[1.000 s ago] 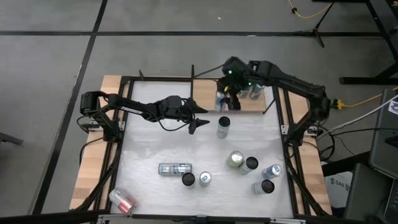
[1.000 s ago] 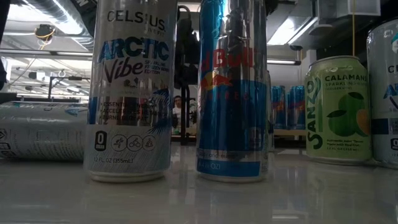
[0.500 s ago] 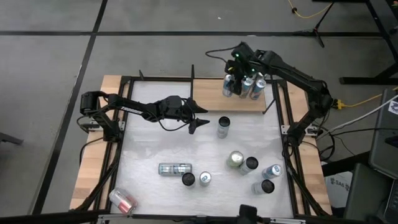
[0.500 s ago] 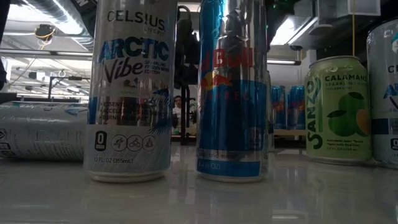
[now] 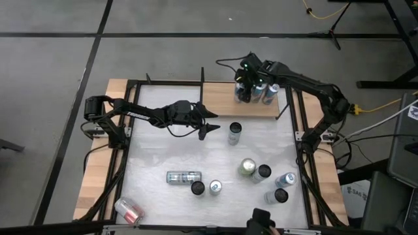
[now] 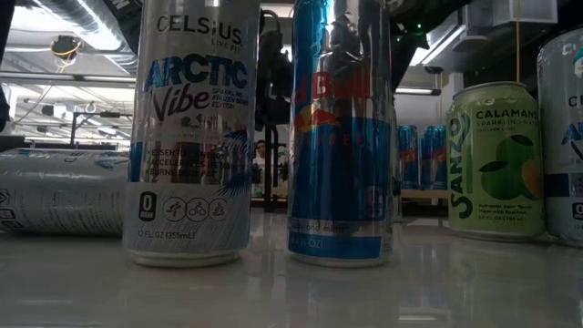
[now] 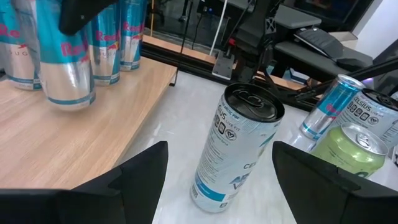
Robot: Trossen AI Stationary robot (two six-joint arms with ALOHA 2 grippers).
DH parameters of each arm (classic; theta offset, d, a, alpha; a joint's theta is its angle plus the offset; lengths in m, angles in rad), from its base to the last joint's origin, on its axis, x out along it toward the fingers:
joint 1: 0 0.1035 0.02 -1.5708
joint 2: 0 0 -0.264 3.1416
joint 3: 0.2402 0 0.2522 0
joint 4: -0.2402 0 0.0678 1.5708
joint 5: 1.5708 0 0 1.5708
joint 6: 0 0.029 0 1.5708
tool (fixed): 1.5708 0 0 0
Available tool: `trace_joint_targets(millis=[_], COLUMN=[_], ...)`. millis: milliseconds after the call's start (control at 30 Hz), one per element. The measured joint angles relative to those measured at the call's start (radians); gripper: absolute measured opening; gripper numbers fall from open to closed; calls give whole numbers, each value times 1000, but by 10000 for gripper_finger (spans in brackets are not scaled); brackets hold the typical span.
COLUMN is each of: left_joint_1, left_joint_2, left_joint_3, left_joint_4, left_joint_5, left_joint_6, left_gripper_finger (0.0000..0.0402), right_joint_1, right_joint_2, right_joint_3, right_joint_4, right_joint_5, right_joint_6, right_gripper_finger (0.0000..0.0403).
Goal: Place canned beverage on shelf
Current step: Put the blue soda can on the shelf aligned with the other blue soda cans
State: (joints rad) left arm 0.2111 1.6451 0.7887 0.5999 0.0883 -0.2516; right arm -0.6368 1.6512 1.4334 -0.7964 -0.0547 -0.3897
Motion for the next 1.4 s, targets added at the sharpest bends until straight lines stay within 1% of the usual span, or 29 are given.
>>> trace_joint_targets(millis=[267, 433, 833, 933, 1400], left_joint_1=[0, 0, 0, 0, 0], left_joint_2=[0, 0, 0, 0, 0], left_joint_3=[0, 0, 0, 0, 0], left_joint_4=[-2, -4, -10, -10, -10], left_joint_5=[0, 0, 0, 1, 1], left_joint_6=[0, 0, 0, 0, -1], left_gripper_finger=[283, 283, 283, 283, 283], right_joint_1=[-6, -4, -5, -5, -5], right_joint_2=[0, 0, -1, -1, -2], right_joint_3=[-51, -52, -52, -52, -52], right_joint_4=[56, 51, 36, 28, 20], right_joint_5=[26, 87, 100, 117, 122], right_joint_6=[0, 0, 53, 53, 47], right_gripper_finger=[239, 239, 239, 239, 239])
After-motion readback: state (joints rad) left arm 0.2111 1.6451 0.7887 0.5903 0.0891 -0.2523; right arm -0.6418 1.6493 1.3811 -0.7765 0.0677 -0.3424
